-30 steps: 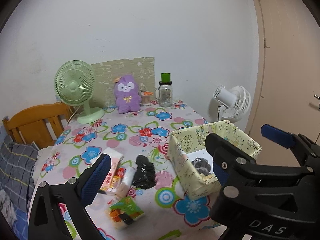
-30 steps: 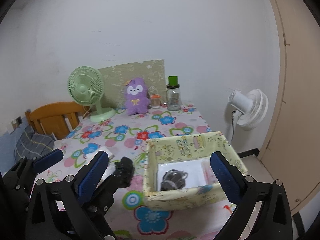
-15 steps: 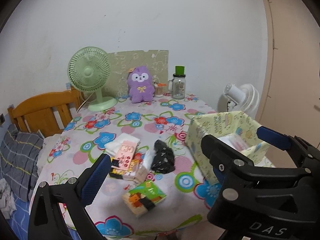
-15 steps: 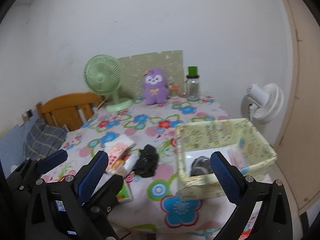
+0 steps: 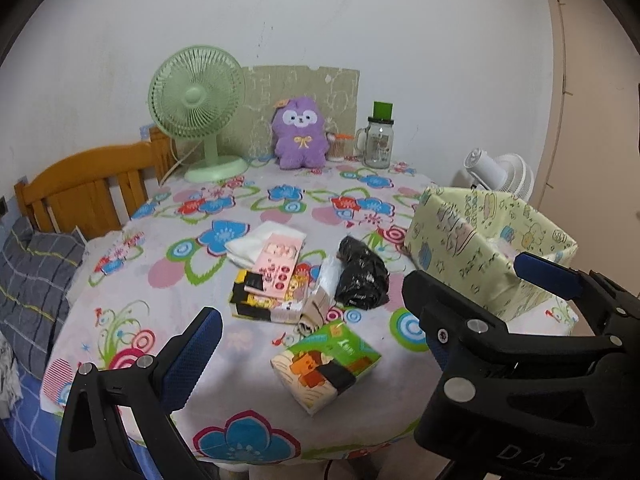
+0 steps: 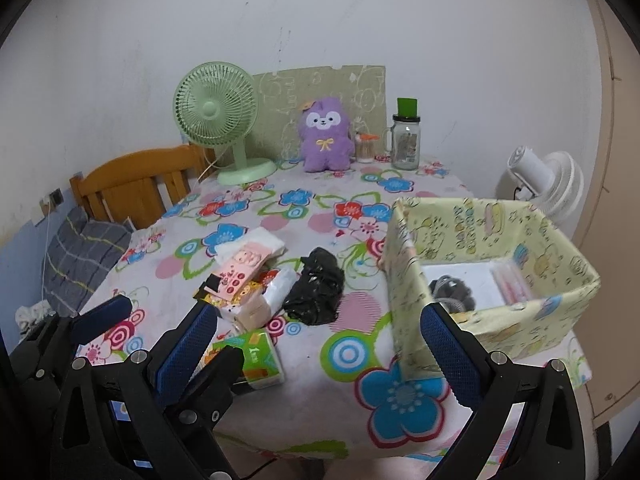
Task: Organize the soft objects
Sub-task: 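Withdraw both tools from the box back toward the remaining items, then grasp the black plastic bag with the right gripper, then lift the black bag with the right gripper and carry it toward the box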
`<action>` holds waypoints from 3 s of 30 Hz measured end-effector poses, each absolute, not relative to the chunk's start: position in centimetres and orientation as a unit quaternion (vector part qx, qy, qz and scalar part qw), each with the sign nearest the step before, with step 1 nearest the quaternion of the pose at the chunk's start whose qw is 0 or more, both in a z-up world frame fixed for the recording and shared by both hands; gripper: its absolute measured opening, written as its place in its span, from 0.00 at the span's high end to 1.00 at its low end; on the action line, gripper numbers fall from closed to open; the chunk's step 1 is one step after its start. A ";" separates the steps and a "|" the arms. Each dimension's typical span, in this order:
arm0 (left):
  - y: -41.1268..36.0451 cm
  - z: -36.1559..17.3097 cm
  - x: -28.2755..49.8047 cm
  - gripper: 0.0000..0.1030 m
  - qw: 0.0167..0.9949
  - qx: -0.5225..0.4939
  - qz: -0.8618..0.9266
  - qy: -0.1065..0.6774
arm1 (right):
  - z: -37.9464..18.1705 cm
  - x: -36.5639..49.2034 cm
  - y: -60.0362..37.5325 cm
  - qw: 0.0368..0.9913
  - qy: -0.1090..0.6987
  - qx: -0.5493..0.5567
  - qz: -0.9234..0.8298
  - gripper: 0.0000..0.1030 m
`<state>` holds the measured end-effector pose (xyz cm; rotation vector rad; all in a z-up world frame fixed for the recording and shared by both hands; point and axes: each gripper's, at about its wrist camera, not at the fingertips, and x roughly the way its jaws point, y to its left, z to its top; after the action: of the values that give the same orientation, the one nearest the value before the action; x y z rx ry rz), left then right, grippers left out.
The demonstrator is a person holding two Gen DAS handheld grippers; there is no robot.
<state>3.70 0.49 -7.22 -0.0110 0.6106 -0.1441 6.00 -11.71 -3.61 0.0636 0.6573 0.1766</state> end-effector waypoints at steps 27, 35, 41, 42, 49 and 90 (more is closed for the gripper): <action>0.4 -14.2 7.9 0.01 0.918 -0.044 -0.100 0.381 | -9.9 8.5 -10.8 0.928 0.357 0.057 0.086 0.11; 1.1 -14.3 8.0 0.16 0.921 -0.037 -0.095 0.376 | -10.3 8.9 -10.1 0.926 0.362 0.057 0.096 0.11; 2.4 -14.0 8.2 0.17 0.924 -0.035 -0.073 0.374 | -10.0 9.6 -8.6 0.927 0.356 0.046 0.110 0.12; 2.7 -13.9 8.3 0.17 0.925 -0.037 -0.069 0.373 | -10.0 9.7 -8.5 0.927 0.355 0.046 0.113 0.12; 3.9 -13.4 9.2 0.17 0.928 -0.050 -0.055 0.366 | -9.5 11.3 -7.6 0.931 0.346 0.038 0.112 0.20; 1.8 -12.1 8.7 0.17 0.933 -0.027 -0.053 0.354 | -9.5 12.7 -8.9 0.926 0.370 0.034 0.069 0.63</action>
<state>8.75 1.77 -12.07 -0.0554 0.7252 -0.1086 12.75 -8.87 -9.50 0.0704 0.7581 0.1424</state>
